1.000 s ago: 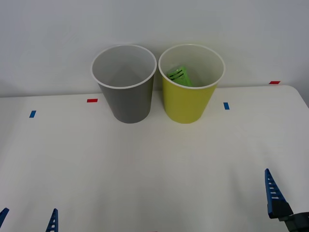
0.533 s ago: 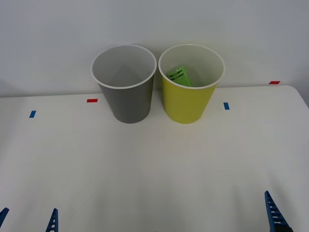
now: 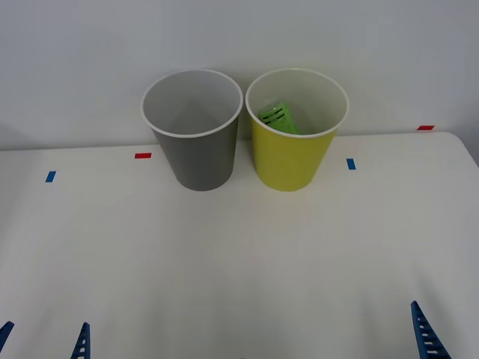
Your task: Put cans in the gray bin and PET bottles in the light green bin.
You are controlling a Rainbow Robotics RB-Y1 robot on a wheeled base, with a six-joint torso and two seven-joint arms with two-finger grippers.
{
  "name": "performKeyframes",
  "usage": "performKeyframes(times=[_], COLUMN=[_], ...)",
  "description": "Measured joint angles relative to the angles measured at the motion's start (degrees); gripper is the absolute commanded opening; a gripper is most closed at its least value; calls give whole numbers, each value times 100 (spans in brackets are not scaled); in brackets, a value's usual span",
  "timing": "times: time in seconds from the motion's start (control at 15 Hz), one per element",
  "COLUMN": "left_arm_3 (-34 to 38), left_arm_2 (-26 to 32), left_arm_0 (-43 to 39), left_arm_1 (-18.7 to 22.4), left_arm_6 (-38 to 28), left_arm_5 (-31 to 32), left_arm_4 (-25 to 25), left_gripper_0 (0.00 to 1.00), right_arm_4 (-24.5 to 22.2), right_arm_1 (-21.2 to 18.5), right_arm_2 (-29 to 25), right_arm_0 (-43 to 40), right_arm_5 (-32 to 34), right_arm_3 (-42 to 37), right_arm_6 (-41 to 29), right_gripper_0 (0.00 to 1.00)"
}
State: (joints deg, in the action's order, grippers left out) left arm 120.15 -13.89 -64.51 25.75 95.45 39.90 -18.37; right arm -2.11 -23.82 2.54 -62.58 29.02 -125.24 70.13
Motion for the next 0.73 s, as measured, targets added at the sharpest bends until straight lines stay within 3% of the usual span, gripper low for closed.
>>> performKeyframes(times=[0.73], left_arm_3=[0], left_arm_2=[0], left_arm_0=[0], left_arm_1=[0], left_arm_6=[0], left_arm_5=[0], left_arm_4=[0], left_gripper_0=[100], right_arm_4=[0], right_arm_1=[0], right_arm_2=[0], right_arm_0=[0], right_arm_5=[0], right_arm_3=[0], right_arm_6=[0], right_gripper_0=[100])
